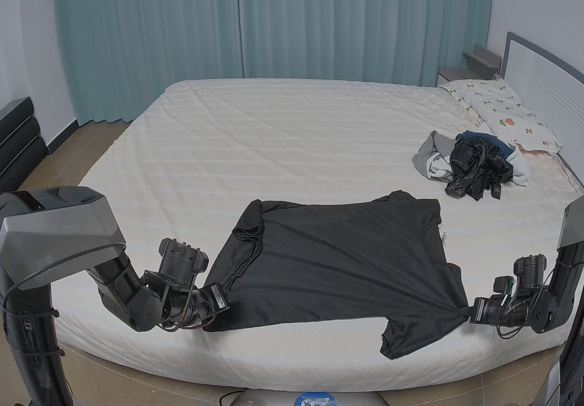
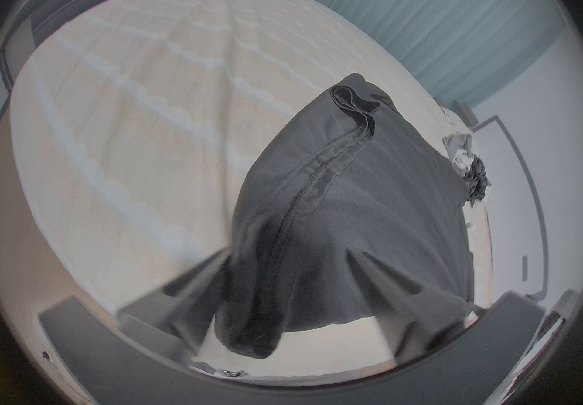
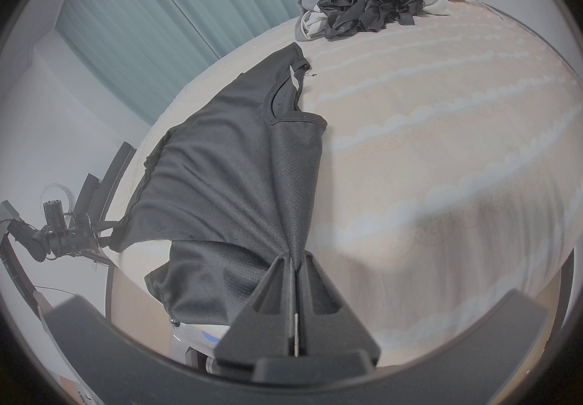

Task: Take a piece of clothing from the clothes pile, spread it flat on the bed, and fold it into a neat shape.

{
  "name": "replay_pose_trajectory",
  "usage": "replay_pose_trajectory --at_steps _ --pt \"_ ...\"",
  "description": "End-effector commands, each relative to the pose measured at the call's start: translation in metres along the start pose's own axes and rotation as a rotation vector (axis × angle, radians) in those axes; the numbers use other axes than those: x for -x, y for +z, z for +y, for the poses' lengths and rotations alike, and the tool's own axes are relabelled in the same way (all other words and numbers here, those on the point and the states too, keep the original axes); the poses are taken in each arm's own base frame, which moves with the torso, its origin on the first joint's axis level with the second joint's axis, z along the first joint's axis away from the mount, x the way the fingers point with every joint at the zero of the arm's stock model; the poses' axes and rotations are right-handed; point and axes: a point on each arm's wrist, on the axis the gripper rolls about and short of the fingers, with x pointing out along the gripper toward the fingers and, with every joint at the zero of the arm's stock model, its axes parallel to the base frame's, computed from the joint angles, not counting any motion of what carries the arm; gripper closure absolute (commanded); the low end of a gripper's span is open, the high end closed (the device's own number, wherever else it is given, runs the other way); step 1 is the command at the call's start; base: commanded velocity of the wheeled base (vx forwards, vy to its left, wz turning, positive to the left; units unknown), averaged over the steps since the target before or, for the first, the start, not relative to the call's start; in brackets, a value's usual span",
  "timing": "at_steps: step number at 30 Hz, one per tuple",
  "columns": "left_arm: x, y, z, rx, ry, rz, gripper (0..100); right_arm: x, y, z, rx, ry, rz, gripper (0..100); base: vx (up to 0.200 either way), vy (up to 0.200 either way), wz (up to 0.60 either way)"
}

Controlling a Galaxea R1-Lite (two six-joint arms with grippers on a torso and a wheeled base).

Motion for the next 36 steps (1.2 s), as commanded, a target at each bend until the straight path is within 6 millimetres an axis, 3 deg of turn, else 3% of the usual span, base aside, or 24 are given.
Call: replay_pose_trajectory --at_steps 1,16,23,36 --pt "-0.001 -0.009 0.008 -0.047 0.051 0.011 100 0.001 0.0 -0.001 -0.004 0.002 0.001 100 0.0 0.0 0.0" --pt "0.021 -0.006 0.021 -0.084 0.174 0.026 100 0.02 0.001 -0.007 -0.042 0.016 -0.02 100 0.0 0.0 0.0" --pt "0.041 -0.004 0.027 -0.102 0.236 0.089 100 0.028 -0.002 -0.009 -0.037 0.002 -0.021 100 0.0 0.0 0.0" --pt "0.032 -0.01 0.029 -0.095 0.239 0.16 100 0.014 -0.001 -0.014 0.009 -0.002 0.033 100 0.0 0.0 0.0"
